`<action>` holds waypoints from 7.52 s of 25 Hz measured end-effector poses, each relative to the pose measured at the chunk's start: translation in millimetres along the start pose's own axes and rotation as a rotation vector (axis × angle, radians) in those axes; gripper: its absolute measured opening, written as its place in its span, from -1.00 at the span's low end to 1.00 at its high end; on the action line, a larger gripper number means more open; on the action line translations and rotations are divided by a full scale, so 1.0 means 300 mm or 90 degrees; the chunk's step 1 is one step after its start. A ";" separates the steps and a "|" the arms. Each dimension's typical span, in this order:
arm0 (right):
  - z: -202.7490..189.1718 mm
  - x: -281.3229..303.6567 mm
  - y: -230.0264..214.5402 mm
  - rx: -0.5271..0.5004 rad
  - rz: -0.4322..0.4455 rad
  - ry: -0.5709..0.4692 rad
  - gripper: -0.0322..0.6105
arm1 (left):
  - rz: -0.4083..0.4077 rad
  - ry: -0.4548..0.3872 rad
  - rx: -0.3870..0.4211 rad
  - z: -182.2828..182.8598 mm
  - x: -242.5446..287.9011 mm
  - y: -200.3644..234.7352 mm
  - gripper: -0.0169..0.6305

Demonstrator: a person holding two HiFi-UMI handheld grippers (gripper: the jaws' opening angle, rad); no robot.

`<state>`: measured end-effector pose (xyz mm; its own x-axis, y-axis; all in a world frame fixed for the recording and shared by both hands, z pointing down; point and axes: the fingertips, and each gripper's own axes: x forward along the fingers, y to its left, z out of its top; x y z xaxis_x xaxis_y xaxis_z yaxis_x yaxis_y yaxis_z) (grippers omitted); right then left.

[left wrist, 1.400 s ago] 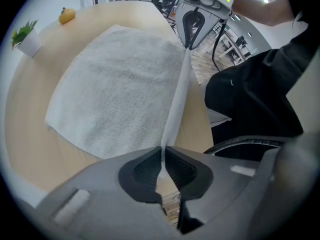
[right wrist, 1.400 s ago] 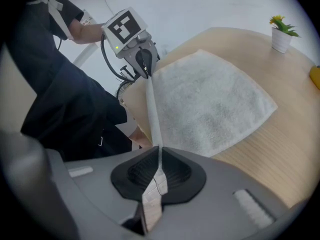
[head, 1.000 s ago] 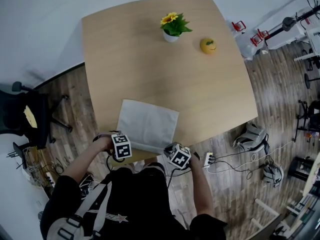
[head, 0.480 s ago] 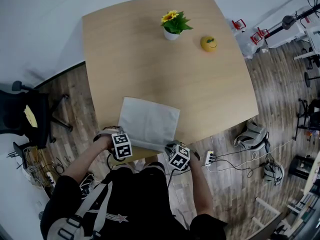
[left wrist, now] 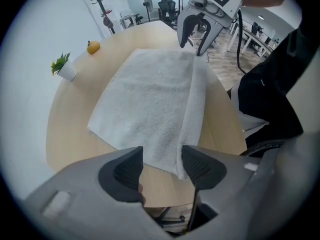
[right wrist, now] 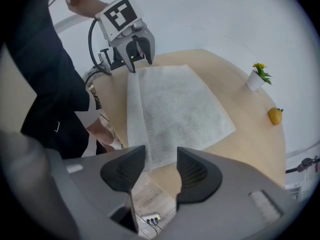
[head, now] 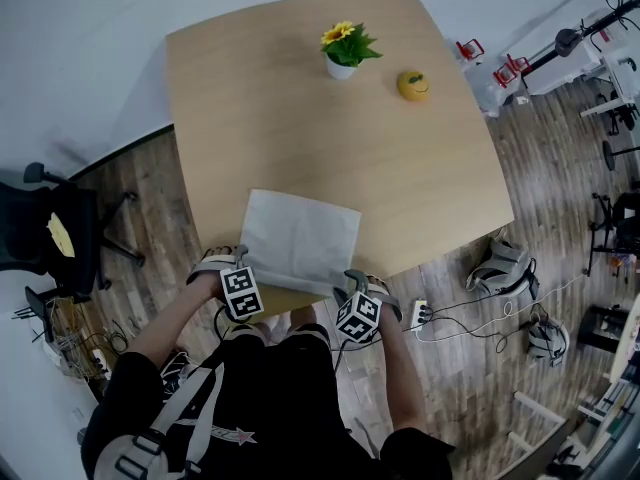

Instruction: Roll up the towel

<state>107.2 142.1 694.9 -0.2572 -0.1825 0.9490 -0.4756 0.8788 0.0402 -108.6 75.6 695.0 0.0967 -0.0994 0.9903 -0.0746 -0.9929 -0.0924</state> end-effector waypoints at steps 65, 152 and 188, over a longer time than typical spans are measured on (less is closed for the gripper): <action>-0.006 0.040 0.129 -0.094 -0.039 0.003 -0.73 | 0.009 0.000 0.078 0.028 0.024 -0.136 -0.68; 0.029 0.013 0.029 0.077 0.037 0.006 -0.39 | -0.048 -0.003 -0.029 -0.002 0.016 -0.045 -0.25; 0.029 0.009 0.209 0.021 -0.052 -0.018 -0.43 | 0.031 -0.060 -0.010 0.016 -0.014 -0.202 -0.46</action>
<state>69.4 192.8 697.3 -0.2400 -0.2652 0.9339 -0.5233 0.8456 0.1056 -99.7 135.8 695.8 0.1855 -0.1544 0.9704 -0.0971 -0.9856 -0.1382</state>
